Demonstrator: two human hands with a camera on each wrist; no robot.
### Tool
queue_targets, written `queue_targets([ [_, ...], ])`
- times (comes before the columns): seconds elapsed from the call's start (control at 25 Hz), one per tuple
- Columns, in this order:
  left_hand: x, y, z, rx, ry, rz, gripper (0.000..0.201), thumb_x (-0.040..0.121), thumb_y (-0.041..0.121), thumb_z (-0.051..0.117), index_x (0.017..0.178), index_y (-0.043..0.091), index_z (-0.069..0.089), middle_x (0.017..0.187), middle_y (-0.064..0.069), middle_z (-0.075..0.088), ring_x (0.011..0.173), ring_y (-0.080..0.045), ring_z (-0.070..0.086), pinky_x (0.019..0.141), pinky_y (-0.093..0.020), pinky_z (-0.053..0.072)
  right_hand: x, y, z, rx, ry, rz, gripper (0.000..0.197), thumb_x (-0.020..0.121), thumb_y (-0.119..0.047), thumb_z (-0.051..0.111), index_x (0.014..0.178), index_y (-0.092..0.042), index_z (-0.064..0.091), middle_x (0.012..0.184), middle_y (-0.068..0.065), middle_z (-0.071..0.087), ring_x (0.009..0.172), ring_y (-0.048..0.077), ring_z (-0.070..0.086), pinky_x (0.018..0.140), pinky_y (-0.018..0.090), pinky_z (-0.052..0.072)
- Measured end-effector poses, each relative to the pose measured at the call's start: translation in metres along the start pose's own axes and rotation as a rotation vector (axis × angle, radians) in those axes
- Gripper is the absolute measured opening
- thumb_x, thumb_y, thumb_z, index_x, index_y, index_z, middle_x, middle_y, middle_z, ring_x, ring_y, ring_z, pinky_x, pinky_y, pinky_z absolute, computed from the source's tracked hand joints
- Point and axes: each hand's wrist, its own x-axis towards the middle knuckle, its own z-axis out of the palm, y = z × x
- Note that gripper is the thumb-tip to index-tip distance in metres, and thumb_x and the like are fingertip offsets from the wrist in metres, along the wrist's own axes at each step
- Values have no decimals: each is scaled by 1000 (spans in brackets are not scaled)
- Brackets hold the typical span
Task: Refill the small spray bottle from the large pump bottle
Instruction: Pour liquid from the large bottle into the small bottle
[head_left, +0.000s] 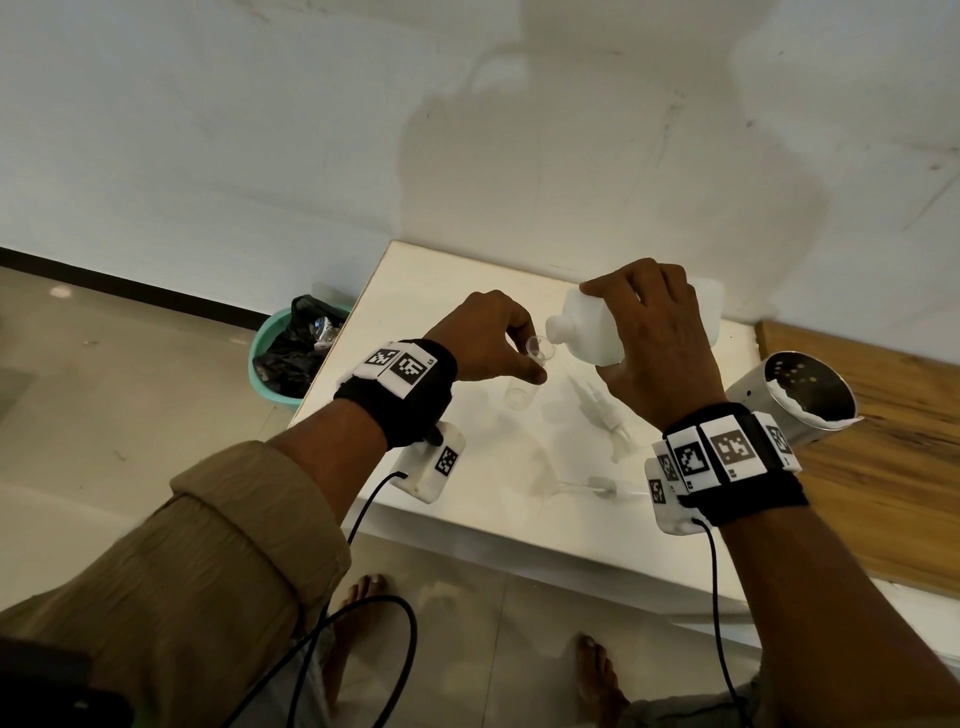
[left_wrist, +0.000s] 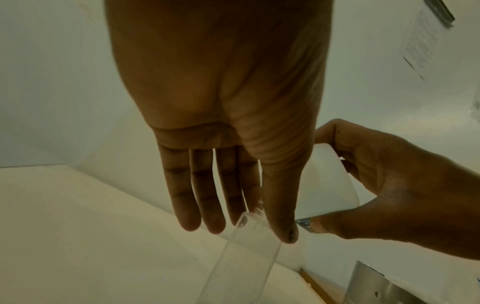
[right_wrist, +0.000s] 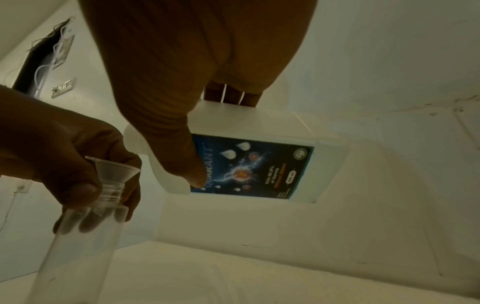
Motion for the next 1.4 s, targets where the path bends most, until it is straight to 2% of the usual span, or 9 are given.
queue_targets([
  [0.32,0,0,0,-7,-1,4,31,65,36,88,86,17,74,83,12,65,70,1,54,65,-22,43,0,0,-1,-3,-8,5,66,59,-9,83,120,-16,57,115,8,52,108,28,44,87,37,39],
  [0.72,1,-1,1,9,-4,3,33,65,37,87,87,16,74,81,12,63,70,1,53,63,-22,41,0,1,0,-11,7,-6,65,59,-6,81,119,-16,57,115,8,52,108,28,44,87,36,39],
  [1.2,3,-3,1,10,-8,1,34,64,39,88,86,18,73,92,7,67,73,0,55,66,-24,43,0,2,0,-12,8,5,65,59,-5,79,119,-16,57,114,7,52,108,28,44,86,35,37],
  [1.4,2,-2,1,8,-9,3,32,65,37,87,87,18,74,88,11,65,72,1,54,64,-22,42,1,2,-1,-19,5,2,65,59,-6,80,119,-16,57,114,7,52,108,28,44,86,35,37],
])
